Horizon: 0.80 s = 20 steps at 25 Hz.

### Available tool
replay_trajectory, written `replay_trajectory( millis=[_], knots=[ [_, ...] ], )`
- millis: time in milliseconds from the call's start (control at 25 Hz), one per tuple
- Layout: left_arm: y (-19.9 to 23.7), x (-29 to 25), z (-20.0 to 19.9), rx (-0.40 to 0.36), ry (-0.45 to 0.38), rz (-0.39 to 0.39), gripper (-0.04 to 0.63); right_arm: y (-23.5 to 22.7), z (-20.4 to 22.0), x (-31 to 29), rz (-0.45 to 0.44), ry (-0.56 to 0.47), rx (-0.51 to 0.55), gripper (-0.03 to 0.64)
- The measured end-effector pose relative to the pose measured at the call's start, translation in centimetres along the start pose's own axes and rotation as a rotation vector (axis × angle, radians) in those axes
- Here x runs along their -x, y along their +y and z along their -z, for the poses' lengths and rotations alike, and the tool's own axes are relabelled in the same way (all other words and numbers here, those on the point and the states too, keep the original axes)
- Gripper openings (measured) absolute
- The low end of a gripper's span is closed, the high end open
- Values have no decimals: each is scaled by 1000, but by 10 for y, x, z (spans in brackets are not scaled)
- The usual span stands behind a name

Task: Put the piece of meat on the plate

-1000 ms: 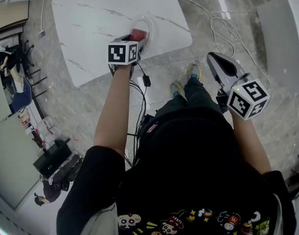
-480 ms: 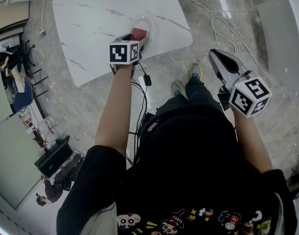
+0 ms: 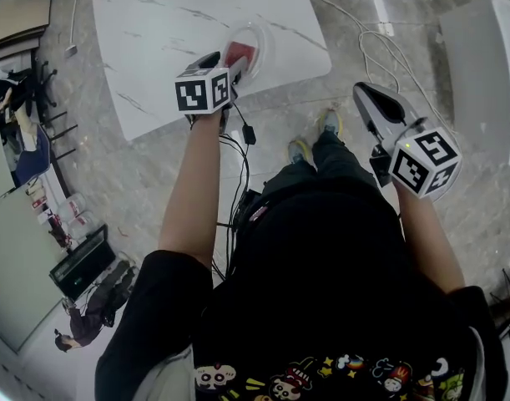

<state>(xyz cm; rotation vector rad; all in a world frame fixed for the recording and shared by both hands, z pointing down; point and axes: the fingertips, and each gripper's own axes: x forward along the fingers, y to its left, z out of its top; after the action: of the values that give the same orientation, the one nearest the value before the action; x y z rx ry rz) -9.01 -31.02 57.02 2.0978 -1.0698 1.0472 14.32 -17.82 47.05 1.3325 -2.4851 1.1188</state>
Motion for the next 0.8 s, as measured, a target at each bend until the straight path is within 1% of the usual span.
replay_trajectory(
  millis=[80,160,280,400,600,680,800],
  knots=[
    [0,20,-10,-4,-79,-17,329,6,-1,-3,-10,3,20,23],
    [-2,43,-19,-10,-180,-24,269,14,-4,-6,-15,0,52,23],
    [-10,88,-27,-12,-333,-22,226,31,-9,-10,-21,-8,108,21],
    [-17,140,-28,-10,-458,-27,204,51,-13,-13,-25,-11,156,21],
    [-30,222,-25,-39,-649,-43,175,88,-18,-16,-31,-25,222,21],
    [-33,248,-22,-45,-710,-47,167,102,-19,-16,-24,-37,242,21],
    [-36,277,-17,-50,-775,-48,158,120,-21,-14,-10,-64,273,21]
  ],
)
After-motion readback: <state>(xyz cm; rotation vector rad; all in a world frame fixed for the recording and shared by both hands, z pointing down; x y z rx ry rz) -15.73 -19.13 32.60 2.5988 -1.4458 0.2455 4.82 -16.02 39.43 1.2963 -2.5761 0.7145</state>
